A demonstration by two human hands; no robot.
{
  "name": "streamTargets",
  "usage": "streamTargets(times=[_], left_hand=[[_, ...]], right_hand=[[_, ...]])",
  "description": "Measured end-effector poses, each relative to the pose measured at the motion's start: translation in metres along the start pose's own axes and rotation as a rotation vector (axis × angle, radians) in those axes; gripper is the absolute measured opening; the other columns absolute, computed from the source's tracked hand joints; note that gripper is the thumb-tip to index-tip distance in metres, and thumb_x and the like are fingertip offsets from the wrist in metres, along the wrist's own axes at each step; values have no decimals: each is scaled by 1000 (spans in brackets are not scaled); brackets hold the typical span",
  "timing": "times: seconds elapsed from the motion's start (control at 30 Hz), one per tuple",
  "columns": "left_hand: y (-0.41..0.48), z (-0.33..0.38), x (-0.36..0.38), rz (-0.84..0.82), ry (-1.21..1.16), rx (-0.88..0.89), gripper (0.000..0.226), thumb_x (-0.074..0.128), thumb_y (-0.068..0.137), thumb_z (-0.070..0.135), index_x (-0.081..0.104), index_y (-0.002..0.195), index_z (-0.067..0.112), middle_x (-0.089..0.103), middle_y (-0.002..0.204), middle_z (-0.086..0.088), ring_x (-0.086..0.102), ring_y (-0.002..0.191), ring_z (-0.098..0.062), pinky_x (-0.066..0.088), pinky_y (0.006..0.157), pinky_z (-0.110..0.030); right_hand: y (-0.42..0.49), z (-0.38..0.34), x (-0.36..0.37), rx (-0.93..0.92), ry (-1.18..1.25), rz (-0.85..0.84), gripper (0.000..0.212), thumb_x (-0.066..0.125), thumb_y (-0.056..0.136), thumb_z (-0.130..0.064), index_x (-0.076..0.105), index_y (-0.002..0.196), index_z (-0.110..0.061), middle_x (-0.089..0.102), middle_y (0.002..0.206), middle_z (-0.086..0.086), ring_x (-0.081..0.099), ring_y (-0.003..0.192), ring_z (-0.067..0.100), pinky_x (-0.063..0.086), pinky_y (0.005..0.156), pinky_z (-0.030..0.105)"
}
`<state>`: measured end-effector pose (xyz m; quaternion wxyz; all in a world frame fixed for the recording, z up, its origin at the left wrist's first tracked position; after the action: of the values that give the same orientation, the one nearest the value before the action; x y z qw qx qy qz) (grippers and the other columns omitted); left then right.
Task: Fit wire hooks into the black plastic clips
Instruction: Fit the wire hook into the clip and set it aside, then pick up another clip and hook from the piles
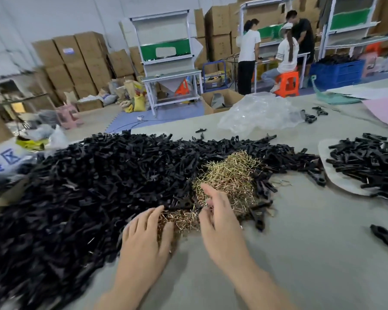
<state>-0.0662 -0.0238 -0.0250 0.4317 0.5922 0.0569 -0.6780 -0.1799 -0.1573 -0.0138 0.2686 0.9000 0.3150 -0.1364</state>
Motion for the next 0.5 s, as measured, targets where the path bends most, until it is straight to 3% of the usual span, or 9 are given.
streamTargets(times=[0.13, 0.23, 0.33, 0.43, 0.5], left_hand=[[12, -32, 3, -61, 133, -137, 63, 14, 95, 48, 58, 133, 23, 63, 131, 4, 56, 122, -22, 37, 104, -38], [24, -39, 5, -116, 281, -98, 59, 10, 96, 42, 61, 123, 27, 63, 116, 5, 58, 107, -22, 39, 94, -38], [32, -43, 5, -145, 321, -82, 60, 0, 97, 39, 58, 110, 29, 62, 102, 10, 57, 98, -20, 38, 85, -36], [33, -46, 6, -60, 133, -80, 46, 10, 104, 39, 51, 86, 25, 57, 79, 9, 56, 81, -21, 38, 75, -36], [32, -48, 6, 51, -117, -92, 39, 19, 103, 44, 44, 80, 26, 54, 71, 10, 52, 72, -14, 38, 67, -32]], right_hand=[[15, -9, 36, -123, -280, -104, 47, 43, 103, -18, 39, 149, -25, 48, 142, -8, 49, 126, 10, 38, 107, 27], [25, -3, 53, -118, -456, -168, 45, 37, 105, -26, 38, 150, -28, 47, 144, -8, 45, 129, 11, 31, 113, 30], [28, 5, 60, -94, -494, -164, 39, 37, 106, -29, 47, 144, -28, 53, 139, -9, 47, 126, 12, 29, 113, 31], [28, 8, 58, -85, -423, -133, 37, 42, 105, -25, 53, 140, -25, 58, 133, -9, 52, 120, 9, 34, 110, 31], [28, 7, 56, -82, -372, -111, 38, 43, 104, -23, 53, 141, -23, 59, 131, -9, 52, 120, 9, 36, 109, 32]])
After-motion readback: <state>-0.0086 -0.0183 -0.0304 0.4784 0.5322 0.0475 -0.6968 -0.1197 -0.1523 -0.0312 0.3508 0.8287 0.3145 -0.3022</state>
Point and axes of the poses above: each hand's wrist, its own y-axis towards the middle knuckle, its own x-axis out of the palm, z = x × y, the point moved 2 cm from there along y, towards the middle knuckle
